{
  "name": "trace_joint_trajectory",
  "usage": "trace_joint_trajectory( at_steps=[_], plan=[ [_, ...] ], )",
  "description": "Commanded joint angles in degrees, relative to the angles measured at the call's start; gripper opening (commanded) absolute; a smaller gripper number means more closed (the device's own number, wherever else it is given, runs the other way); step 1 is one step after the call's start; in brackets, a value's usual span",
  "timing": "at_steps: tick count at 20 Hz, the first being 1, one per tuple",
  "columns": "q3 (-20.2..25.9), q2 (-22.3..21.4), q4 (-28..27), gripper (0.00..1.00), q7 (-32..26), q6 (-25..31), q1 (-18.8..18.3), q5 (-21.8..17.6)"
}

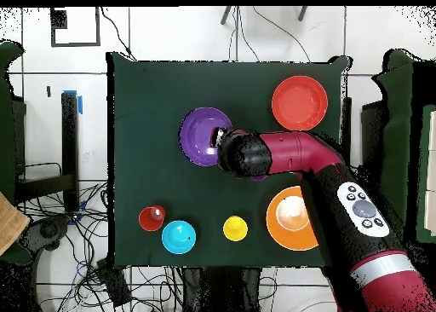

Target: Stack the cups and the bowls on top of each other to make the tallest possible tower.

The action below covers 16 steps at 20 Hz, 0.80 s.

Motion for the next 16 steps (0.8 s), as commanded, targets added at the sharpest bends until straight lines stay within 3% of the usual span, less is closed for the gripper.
trace_joint_trajectory(
  at_steps=[1, 6, 16],
  plan=[
    [2.08, 2.50, 0.17, 1.00, -9.02, 1.12, 0.03, -4.81],
    [0.62, 1.05, -0.39, 1.00, -9.80, 2.57, 0.72, -6.20],
    [0.79, -2.10, -1.92, 1.00, -12.03, 7.30, 0.76, -5.15]
  ],
)
